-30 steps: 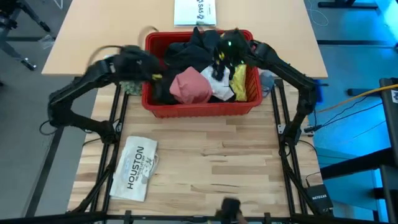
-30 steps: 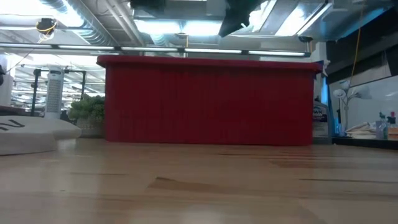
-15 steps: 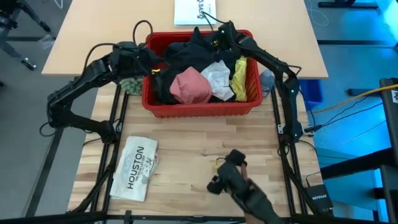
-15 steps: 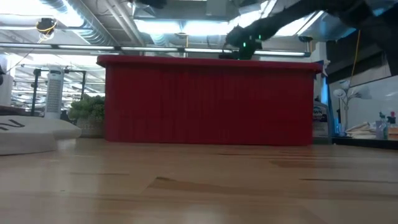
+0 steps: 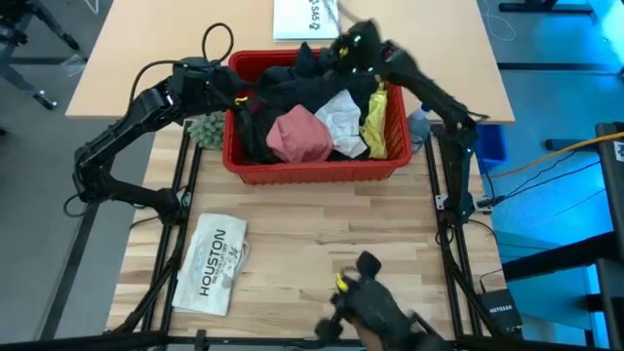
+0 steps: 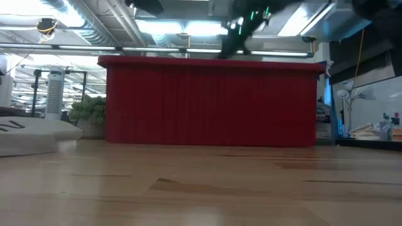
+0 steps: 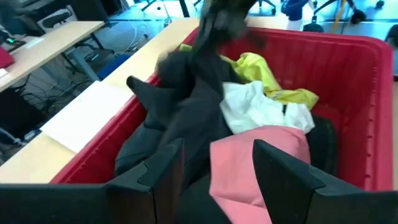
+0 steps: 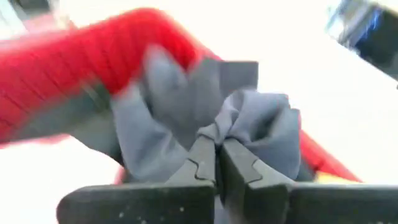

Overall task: Fold laundry
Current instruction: Remove the dark blue short from the red bin

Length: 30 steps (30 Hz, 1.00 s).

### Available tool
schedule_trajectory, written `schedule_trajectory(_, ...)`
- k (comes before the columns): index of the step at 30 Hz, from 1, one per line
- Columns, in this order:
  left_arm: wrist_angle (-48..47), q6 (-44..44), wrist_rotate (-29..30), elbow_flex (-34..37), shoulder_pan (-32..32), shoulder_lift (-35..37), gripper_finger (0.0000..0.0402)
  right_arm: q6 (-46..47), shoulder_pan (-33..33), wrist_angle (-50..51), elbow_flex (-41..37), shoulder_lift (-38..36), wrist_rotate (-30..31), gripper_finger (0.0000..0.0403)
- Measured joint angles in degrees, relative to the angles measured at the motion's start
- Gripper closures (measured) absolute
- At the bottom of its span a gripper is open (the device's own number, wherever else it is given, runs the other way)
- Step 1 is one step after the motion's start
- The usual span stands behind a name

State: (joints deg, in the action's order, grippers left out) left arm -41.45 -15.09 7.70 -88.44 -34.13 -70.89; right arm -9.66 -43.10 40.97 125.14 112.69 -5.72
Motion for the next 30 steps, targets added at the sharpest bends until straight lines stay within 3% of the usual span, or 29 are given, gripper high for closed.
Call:
schedule_trajectory(3,0.0,0.1,0.0,0.0,-0.8,0.0,0.0219,-1.1,2.0,4.9,9.9,-2.5,-2.0,0.0401)
schedule_trajectory(6,0.1,0.6,-0.6,0.0,-1.2,-0.1,0.0219,0.0,3.6,0.8,5.4,-10.8,-6.9,0.0401)
schedule_trajectory(10,-0.2,0.1,-1.1,0.0,-1.6,-1.0,0.0219,4.9,6.4,3.0,5.9,-19.3,-14.0,0.0402)
schedule_trajectory(17,-0.4,0.3,-1.1,0.0,-2.4,-4.9,0.0219,9.5,13.6,3.9,7.8,-29.3,-41.6,0.0402)
schedule_trajectory(19,-0.4,0.3,-1.4,0.0,-2.4,-6.1,0.0219,10.8,16.0,6.3,7.8,-31.3,-46.2,0.0402)
schedule_trajectory(23,-0.2,1.0,-4.5,0.0,-2.4,-8.0,0.0219,10.9,20.8,17.5,7.8,-33.8,-44.9,0.0403)
schedule_trajectory(30,0.2,3.7,-5.2,0.0,-1.7,-8.8,0.0219,10.0,25.6,36.7,6.5,-33.0,-30.5,0.0403)
